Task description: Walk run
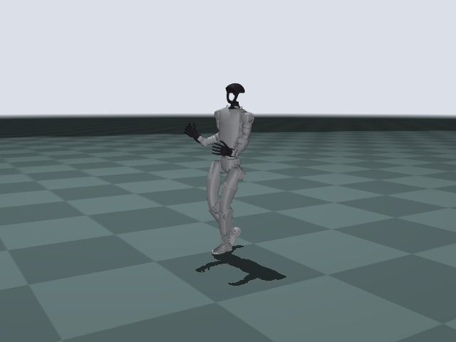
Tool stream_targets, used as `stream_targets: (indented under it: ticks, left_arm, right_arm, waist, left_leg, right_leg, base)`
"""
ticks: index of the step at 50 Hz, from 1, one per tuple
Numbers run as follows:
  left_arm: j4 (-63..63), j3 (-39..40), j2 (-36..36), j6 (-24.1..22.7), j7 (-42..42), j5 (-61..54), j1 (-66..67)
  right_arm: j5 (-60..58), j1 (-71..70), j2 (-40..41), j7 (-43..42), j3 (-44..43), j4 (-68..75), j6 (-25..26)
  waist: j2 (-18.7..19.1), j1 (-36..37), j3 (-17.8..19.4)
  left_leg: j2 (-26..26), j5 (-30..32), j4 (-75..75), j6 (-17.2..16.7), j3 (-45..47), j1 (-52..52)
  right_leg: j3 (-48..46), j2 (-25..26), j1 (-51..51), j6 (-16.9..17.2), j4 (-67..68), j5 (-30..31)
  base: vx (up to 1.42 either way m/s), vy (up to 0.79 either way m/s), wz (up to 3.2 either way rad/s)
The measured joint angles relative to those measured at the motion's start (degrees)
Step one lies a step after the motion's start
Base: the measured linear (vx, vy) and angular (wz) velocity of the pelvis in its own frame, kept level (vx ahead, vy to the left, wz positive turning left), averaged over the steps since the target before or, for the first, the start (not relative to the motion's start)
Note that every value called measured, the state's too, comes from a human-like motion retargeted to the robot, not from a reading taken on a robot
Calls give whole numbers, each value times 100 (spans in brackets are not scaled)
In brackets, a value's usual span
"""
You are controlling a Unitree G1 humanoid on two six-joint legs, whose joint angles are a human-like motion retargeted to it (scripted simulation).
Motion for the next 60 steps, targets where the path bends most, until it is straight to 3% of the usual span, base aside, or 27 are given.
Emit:
stream_targets:
  ticks: [2, 5, 7, 10, 12, 13, 14, 15, 17, 18, 20, 23, 26, 31, 32, 33, 35, 37, 38, 40, 42, 45, 48, 50, 53, 57, 60]
  left_arm:
    - [-298, -485, 143, 24, 180, -373, -192]
    - [-687, -925, 625, 40, -162, -451, -319]
    - [-940, -1067, 1051, 89, -374, -332, -353]
    - [-1179, -1072, 1626, 138, -481, 83, -408]
    - [-1141, -959, 1838, 107, -469, 446, -391]
    - [-1051, -842, 1869, 78, -433, 626, -355]
    - [-921, -723, 1817, 25, -468, 745, -241]
    - [-771, -603, 1724, -42, -540, 834, -90]
    - [-313, -292, 1228, -221, -836, 896, 96]
    - [-63, -251, 931, -251, -864, 908, 237]
    - [246, -205, 540, -267, -832, 831, 627]
    - [468, 11, 314, -461, -776, 985, 1256]
    - [484, 280, 555, -694, -548, 1651, 1687]
    - [346, 362, 980, -728, 129, 2395, 1738]
    - [327, 356, 986, -685, 218, 2390, 1666]
    - [312, 348, 945, -633, 280, 2345, 1576]
    - [310, 394, 829, -510, 371, 2215, 1407]
    - [299, 397, 644, -393, 459, 2192, 1150]
    - [258, 505, 530, -336, 517, 2232, 1004]
    - [149, 645, 326, -200, 607, 2297, 691]
    - [107, 418, 196, -146, 798, 2185, 470]
    - [117, -47, 209, -238, 1003, 1785, 340]
    - [67, -414, 467, -278, 691, 1460, 205]
    - [31, -481, 688, -278, 437, 1360, 65]
    - [42, -465, 925, -295, 310, 1335, -107]
    - [110, -422, 1055, -299, 299, 1278, -84]
    - [197, -381, 992, -272, 357, 1225, 170]
  right_arm:
    - [-139, 88, 66, 113, -103, 60, 13]
    - [-388, 293, 166, 78, -104, 97, 19]
    - [-551, 388, 218, -70, -31, 83, -6]
    - [-766, 418, 240, -257, 83, 14, -1]
    - [-837, 396, 201, -335, 152, -79, 8]
    - [-852, 368, 177, -366, 245, -132, 21]
    - [-835, 346, 161, -380, 317, -151, 21]
    - [-801, 327, 151, -385, 378, -153, 15]
    - [-601, 33, 95, -258, 254, -38, 19]
    - [-515, -91, 52, -137, 197, 34, 39]
    - [-504, -274, -37, -49, 213, 110, 32]
    - [-650, -547, -237, -181, 189, 155, -62]
    - [-753, -584, -315, -336, 193, 6, -121]
    - [-519, -474, -480, -408, 101, -318, -81]
    - [-449, -450, -538, -394, 81, -364, -78]
    - [-385, -415, -610, -379, 79, -400, -79]
    - [-277, -307, -694, -294, 115, -401, -71]
    - [-140, -178, -640, -66, 31, -315, -82]
    - [-91, -184, -554, 77, 33, -228, -66]
    - [-146, -171, -343, 145, 99, -97, -71]
    - [-318, -49, -252, -134, 117, -62, -146]
    - [-440, 255, -140, -180, -85, -80, -111]
    - [-479, 560, 37, -126, -290, -132, -76]
    - [-595, 746, 126, -245, -318, -183, -110]
    - [-772, 885, 194, -339, -335, -219, -125]
    - [-1013, 853, 255, -473, -328, -283, -150]
    - [-1274, 764, 193, -580, -330, -357, -172]
  waist:
    - [101, -241, 67]
    - [143, -658, 119]
    - [14, -968, 188]
    - [-62, -985, 237]
    - [-133, -1252, 254]
    - [-72, -1345, 210]
    - [-65, -1294, 167]
    - [-85, -1170, 124]
    - [-248, -677, 117]
    - [-205, -700, 127]
    - [-163, -755, 145]
    - [-287, -369, 295]
    - [-415, 153, 391]
    - [-95, 293, 366]
    - [-50, 201, 327]
    - [-100, 97, 274]
    - [-294, 163, 196]
    - [-288, 77, 146]
    - [-216, 47, 135]
    - [75, 34, 128]
    - [444, 122, 10]
    - [663, 401, -111]
    - [850, -13, -171]
    - [872, -354, -169]
    - [678, -642, -114]
    - [345, -755, 102]
    - [216, -864, 317]
  left_leg:
    - [-145, 414, -293, -197, -441, 335]
    - [-231, 1092, -542, -477, -757, 820]
    - [-378, 1390, -577, -568, -968, 1191]
    - [-214, 1628, -450, -670, -984, 1647]
    - [-147, 1757, 244, -742, -1271, 1653]
    - [-29, 1932, 792, -833, -1413, 1485]
    - [17, 2184, 1394, -975, -1412, 1310]
    - [28, 2473, 2023, -1142, -1340, 1131]
    - [222, 2694, 3140, -1394, -875, 491]
    - [409, 2615, 3405, -1269, -722, 268]
    - [880, 2309, 3409, -864, 23, 5]
    - [348, 1833, 2732, -908, 509, -544]
    - [64, 1441, 1304, -922, 987, -868]
    - [-76, 945, -1276, -617, 2363, -593]
    - [-143, 989, -1560, -421, 2784, -444]
    - [-268, 1139, -1692, 191, 3163, -308]
    - [-378, 584, -1825, 489, 3597, 241]
    - [-444, 291, -1446, 489, 2115, 87]
    - [-342, 303, -1163, 489, 1495, -143]
    - [8, 237, -801, 489, 1341, -166]
    - [217, 215, -932, 489, 1144, 131]
    - [242, 350, -1220, 489, 691, 453]
    - [165, 471, -1159, 489, -240, 522]
    - [73, 519, -1130, 489, -833, 594]
    - [-161, 513, -1051, 489, -1388, 746]
    - [-519, 498, -931, 489, -1946, 1091]
    - [-763, 670, -809, 489, -2305, 1488]
  right_leg:
    - [-280, -563, -322, -151, -811, -271]
    - [-154, -1067, -543, -99, -2568, -245]
    - [509, -1247, -481, 79, -3678, 327]
    - [2272, -1370, -230, 353, -4600, 1087]
    - [2261, -1412, -110, 735, -4303, 254]
    - [1482, -1445, -169, 634, -3750, -580]
    - [1219, -1340, -140, 457, -3424, -964]
    - [1214, -1166, -66, 242, -3211, -1124]
    - [1023, -1272, 60, 171, -3117, -1331]
    - [1092, -1100, 137, 74, -3106, -1350]
    - [447, -1244, 355, -25, -3272, -1225]
    - [102, -1397, 756, 4, -3779, -683]
    - [-136, -1382, 1126, 213, -4152, -280]
    - [-1238, -753, 1750, 270, -4295, -381]
    - [-1465, -652, 1859, 303, -4248, -425]
    - [-1699, -669, 1936, 385, -4162, -401]
    - [-1752, -634, 2228, 629, -3863, -120]
    - [-2159, -531, 2201, 1066, -3248, 764]
    - [-1960, -419, 1983, 1171, -2789, 1282]
    - [-859, 109, 1379, 1280, -1689, 1756]
    - [-184, 553, 859, 1097, -835, 1213]
    - [-361, 72, 419, 16, -546, 620]
    - [-416, -413, -103, -507, -724, -129]
    - [-131, -422, -343, -525, -1246, -290]
    - [1145, -201, -470, -197, -2410, -401]
    - [2320, -421, -571, -121, -3720, -737]
    - [2451, -618, -513, 390, -4164, -974]
  base:
    - [101, -17, 166]
    - [94, -16, 198]
    - [91, -24, 209]
    - [107, -40, 142]
    - [105, -53, 219]
    - [109, -65, 194]
    - [105, -66, 137]
    - [72, -51, 57]
    - [50, -27, 48]
    - [60, -6, 135]
    - [59, 7, 160]
    - [47, 8, 54]
    - [40, -4, 46]
    - [50, -6, 213]
    - [54, -8, 295]
    - [72, -21, 236]
    - [102, -50, 139]
    - [85, -29, 156]
    - [54, 19, 151]
    - [41, 32, 162]
    - [53, 23, 204]
    - [43, 19, 200]
    - [45, 11, 351]
    - [53, -5, 359]
    - [53, -13, 283]
    - [49, -12, 196]
    - [69, -2, 167]
